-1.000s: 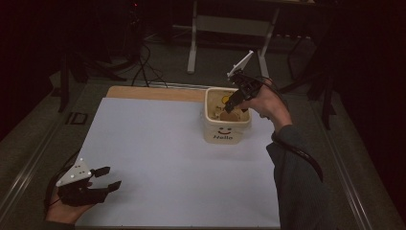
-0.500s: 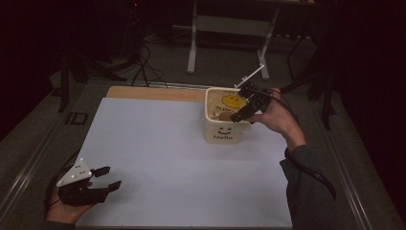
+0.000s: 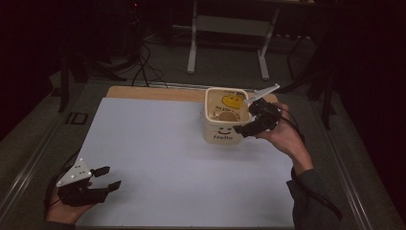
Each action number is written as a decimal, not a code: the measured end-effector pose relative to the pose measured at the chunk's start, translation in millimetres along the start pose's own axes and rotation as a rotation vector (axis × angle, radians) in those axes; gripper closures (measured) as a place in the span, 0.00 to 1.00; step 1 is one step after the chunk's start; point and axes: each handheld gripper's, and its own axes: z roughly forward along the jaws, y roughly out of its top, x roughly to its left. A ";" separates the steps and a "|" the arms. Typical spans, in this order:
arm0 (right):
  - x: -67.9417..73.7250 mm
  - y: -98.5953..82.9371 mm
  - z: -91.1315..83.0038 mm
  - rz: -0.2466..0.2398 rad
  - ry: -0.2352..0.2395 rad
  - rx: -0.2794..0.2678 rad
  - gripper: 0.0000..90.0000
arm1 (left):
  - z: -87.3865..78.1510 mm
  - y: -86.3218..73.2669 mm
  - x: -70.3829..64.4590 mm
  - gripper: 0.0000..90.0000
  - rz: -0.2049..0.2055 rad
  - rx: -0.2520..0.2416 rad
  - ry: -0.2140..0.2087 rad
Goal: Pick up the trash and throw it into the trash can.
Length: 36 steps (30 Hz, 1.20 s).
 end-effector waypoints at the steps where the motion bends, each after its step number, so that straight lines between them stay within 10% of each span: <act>1: 0.6 -3.6 -0.5 0.003 0.000 -0.009 0.15 | 0.1 -0.1 0.0 0.37 -0.002 0.000 0.000; 36: 14.5 -88.4 1.9 0.105 -0.015 -0.253 0.15 | -0.3 -0.5 0.2 0.37 -0.005 0.001 0.010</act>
